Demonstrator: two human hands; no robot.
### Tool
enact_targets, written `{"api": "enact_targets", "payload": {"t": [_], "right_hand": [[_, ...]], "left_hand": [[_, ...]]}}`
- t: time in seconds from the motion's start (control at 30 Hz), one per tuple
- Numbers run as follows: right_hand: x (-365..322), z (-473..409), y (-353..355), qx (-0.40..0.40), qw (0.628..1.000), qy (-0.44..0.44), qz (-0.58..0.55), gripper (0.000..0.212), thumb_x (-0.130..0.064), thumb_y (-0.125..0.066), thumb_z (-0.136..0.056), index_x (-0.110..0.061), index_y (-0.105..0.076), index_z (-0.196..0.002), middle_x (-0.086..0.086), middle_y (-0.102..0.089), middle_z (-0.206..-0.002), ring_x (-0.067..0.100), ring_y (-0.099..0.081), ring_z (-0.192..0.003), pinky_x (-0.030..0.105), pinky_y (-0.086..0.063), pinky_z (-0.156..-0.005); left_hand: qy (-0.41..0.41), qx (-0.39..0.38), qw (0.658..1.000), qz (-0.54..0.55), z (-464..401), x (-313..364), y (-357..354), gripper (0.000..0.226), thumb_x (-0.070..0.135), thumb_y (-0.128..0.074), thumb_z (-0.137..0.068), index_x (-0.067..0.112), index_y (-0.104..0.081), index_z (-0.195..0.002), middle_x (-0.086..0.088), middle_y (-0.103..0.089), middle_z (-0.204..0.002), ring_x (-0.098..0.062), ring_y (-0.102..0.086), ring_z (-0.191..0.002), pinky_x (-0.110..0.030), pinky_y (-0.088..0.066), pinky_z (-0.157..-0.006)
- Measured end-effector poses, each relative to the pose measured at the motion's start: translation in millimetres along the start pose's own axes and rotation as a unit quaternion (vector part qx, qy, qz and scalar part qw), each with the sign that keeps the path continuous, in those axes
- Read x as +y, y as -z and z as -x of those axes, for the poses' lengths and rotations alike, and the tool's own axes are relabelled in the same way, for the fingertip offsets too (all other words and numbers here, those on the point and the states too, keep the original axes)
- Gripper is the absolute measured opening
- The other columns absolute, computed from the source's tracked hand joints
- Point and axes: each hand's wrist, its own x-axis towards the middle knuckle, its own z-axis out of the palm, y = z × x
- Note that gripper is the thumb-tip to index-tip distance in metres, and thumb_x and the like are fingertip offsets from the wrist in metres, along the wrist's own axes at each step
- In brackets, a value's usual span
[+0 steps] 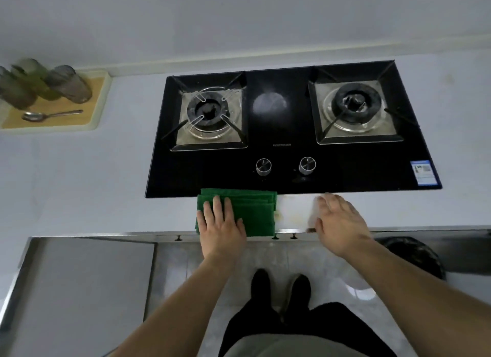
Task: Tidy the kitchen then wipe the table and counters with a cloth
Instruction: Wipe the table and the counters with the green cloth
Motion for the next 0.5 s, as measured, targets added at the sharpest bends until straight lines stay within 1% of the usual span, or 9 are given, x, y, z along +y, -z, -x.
{"api": "enact_targets", "payload": {"t": [0.07, 0.1, 0.17, 0.23, 0.33, 0.4, 0.5], "right_hand": [[15, 0, 0, -0.027, 0.998, -0.046, 0.022, 0.061, -0.035, -0.025, -0.099, -0.006, -0.012, -0.151, 0.011, -0.014, -0.157, 0.027, -0.014, -0.144, 0.037, -0.01, -0.12], [21, 0, -2, -0.046, 0.997, -0.057, 0.027, 0.063, -0.035, -0.025, -0.099, -0.005, -0.01, -0.152, 0.011, -0.011, -0.158, 0.027, -0.013, -0.145, 0.038, -0.008, -0.12], [36, 1, -6, -0.066, 0.996, -0.057, 0.016, 0.064, -0.034, -0.028, -0.098, -0.006, -0.008, -0.152, 0.009, -0.007, -0.159, 0.026, -0.012, -0.145, 0.038, -0.008, -0.121], [44, 1, -4, -0.061, 0.997, -0.04, -0.017, 0.063, -0.032, -0.033, -0.098, -0.006, -0.011, -0.151, 0.007, -0.01, -0.157, 0.024, -0.016, -0.143, 0.035, -0.01, -0.12], [53, 2, -1, -0.043, 0.998, -0.004, -0.052, 0.063, -0.03, -0.04, -0.096, -0.008, -0.016, -0.151, 0.004, -0.015, -0.156, 0.022, -0.019, -0.142, 0.032, -0.015, -0.119], [67, 2, 2, -0.045, 0.996, 0.027, -0.069, 0.064, -0.026, -0.044, -0.095, -0.01, -0.017, -0.152, 0.002, -0.015, -0.158, 0.022, -0.017, -0.143, 0.032, -0.015, -0.119], [91, -1, 8, -0.064, 0.992, 0.087, -0.068, 0.061, -0.021, -0.043, -0.095, -0.012, -0.022, -0.151, 0.001, -0.013, -0.159, 0.021, -0.016, -0.144, 0.032, -0.015, -0.119]], "left_hand": [[0.004, -0.001, 0.999, -0.045, 2, 6, -6, 0.064, 0.041, -0.016, -0.102, 0.009, 0.002, -0.154, -0.01, 0.005, -0.162, -0.03, 0.007, -0.148, -0.045, 0.009, -0.119], [0.002, -0.006, 0.999, -0.048, 3, 5, -8, 0.064, 0.04, -0.014, -0.102, 0.008, 0.004, -0.154, -0.01, 0.007, -0.162, -0.029, 0.009, -0.148, -0.044, 0.01, -0.119], [0.008, -0.031, 0.999, -0.024, 2, 10, -13, 0.063, 0.039, -0.012, -0.102, 0.008, 0.011, -0.152, -0.008, 0.014, -0.161, -0.026, 0.012, -0.148, -0.043, 0.006, -0.121], [0.025, -0.057, 0.998, 0.016, -1, 15, -16, 0.063, 0.039, -0.013, -0.103, 0.009, 0.014, -0.152, -0.007, 0.017, -0.161, -0.025, 0.013, -0.148, -0.042, 0.002, -0.121], [0.06, -0.055, 0.996, 0.038, -1, 31, -17, 0.063, 0.037, -0.015, -0.103, 0.008, 0.012, -0.152, -0.008, 0.014, -0.161, -0.026, 0.012, -0.148, -0.042, 0.0, -0.121], [0.084, -0.051, 0.994, 0.048, 4, 55, -18, 0.062, 0.036, -0.015, -0.103, 0.007, 0.011, -0.152, -0.009, 0.013, -0.161, -0.027, 0.012, -0.148, -0.042, 0.0, -0.121], [0.086, -0.058, 0.994, 0.043, 14, 109, -22, 0.062, 0.035, -0.012, -0.103, 0.007, 0.013, -0.151, -0.009, 0.013, -0.161, -0.029, 0.013, -0.148, -0.043, 0.0, -0.121]]}}
